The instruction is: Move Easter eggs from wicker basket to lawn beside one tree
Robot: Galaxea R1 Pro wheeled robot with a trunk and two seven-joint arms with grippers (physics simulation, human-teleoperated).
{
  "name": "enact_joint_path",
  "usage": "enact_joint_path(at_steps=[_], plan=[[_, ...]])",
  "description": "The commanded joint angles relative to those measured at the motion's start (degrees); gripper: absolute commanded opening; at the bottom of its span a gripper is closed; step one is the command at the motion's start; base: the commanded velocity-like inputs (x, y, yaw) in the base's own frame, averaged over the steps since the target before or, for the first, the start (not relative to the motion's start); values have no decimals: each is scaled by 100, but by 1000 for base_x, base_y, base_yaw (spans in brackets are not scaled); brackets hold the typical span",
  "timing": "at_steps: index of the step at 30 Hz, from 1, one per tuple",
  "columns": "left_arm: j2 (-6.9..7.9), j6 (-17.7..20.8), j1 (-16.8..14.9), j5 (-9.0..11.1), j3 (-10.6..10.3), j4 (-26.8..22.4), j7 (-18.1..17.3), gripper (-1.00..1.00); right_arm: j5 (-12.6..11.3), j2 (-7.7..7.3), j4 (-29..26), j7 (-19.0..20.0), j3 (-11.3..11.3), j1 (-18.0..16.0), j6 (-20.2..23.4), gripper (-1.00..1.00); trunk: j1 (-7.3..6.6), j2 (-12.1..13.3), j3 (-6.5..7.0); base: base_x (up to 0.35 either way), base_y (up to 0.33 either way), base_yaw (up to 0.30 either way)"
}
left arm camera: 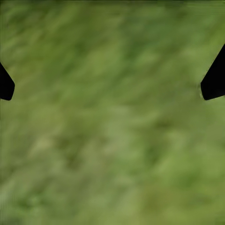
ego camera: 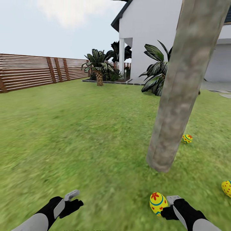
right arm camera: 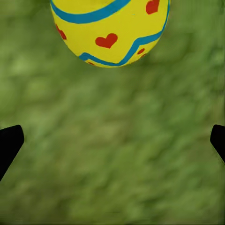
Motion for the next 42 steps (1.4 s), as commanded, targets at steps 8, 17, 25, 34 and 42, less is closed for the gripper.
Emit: enact_joint_path(at_steps=[8,17,25,34,42], plan=[[3,35,-1,59,-1,-7,3,100,31,-11,-14,33,26,1,33,100,-23,9,173,-306,-1,83],[-1,35,-1,59,-1,-7,3,100,31,-6,-14,33,26,2,33,100,-46,21,372,-340,0,1],[-1,29,-1,59,-1,-7,3,100,31,-5,-14,33,26,1,33,100,-208,314,518,-207,0,0],[-9,29,-1,59,-1,-7,12,100,31,-5,-14,33,26,0,33,100,-406,675,680,-7,0,0],[-1,27,-1,59,-1,-7,12,100,31,-5,-14,33,26,0,33,100,-581,996,824,0,0,0]])
